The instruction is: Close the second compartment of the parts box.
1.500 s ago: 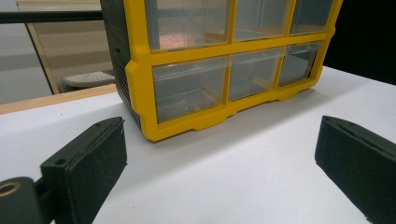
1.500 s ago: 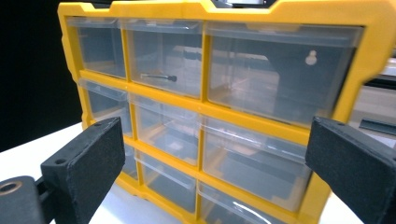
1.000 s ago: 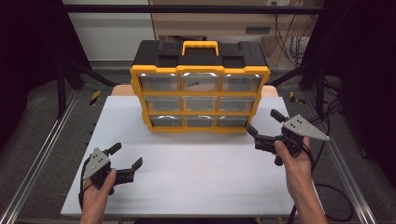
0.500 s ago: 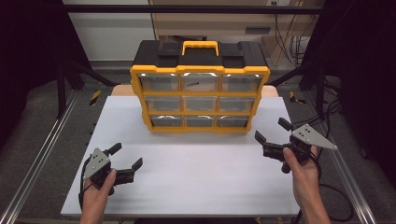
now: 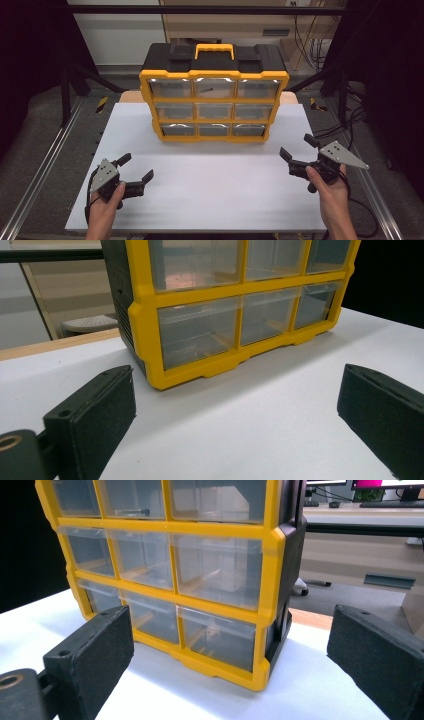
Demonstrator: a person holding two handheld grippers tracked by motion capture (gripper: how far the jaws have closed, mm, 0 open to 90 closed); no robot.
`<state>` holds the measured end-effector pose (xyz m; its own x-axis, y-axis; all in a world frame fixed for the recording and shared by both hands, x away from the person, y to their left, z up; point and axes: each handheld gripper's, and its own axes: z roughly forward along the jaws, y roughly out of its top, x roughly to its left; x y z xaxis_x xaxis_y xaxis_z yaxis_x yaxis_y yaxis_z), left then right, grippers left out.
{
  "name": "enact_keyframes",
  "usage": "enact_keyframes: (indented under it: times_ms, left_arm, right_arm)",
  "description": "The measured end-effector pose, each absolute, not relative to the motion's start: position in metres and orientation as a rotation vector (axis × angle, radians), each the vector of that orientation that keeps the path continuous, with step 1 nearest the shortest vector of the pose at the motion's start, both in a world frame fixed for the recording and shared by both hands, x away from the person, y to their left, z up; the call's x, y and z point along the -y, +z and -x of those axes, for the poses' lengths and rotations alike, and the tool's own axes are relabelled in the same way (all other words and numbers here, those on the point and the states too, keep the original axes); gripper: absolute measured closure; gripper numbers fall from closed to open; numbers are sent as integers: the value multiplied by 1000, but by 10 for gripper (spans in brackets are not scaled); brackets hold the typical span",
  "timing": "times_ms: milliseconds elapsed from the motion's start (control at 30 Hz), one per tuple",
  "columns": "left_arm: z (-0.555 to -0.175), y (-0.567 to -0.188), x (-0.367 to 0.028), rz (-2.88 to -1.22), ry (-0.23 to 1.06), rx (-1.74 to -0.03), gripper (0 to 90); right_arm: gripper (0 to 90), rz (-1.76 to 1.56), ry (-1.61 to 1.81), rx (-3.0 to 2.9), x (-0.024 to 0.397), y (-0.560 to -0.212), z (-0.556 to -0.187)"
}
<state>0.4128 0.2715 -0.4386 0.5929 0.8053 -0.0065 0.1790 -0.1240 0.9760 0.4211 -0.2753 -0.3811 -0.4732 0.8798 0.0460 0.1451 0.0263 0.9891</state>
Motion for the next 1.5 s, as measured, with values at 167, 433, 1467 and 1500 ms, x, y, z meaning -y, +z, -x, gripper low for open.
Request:
enact_keyframes:
  times_ms: [167, 433, 1467, 1500]
  left_arm:
    - [-413, -439, -271, -1644, 658, -831, 22]
    - [-413, -439, -269, -1661, 657, -817, 21]
    - [-413, -442, -265, -1695, 638, -796, 21]
    - [-413, -442, -265, -1695, 638, -796, 21]
  right_arm:
    - [62, -1060, 1496, -1687, 278, -388, -419]
    - [65, -1057, 1499, -1700, 279, -400, -415]
    - [59, -1008, 1523, -1753, 268, -436, -411]
    - [59, -1014, 1529, -1755, 267, -436, -410]
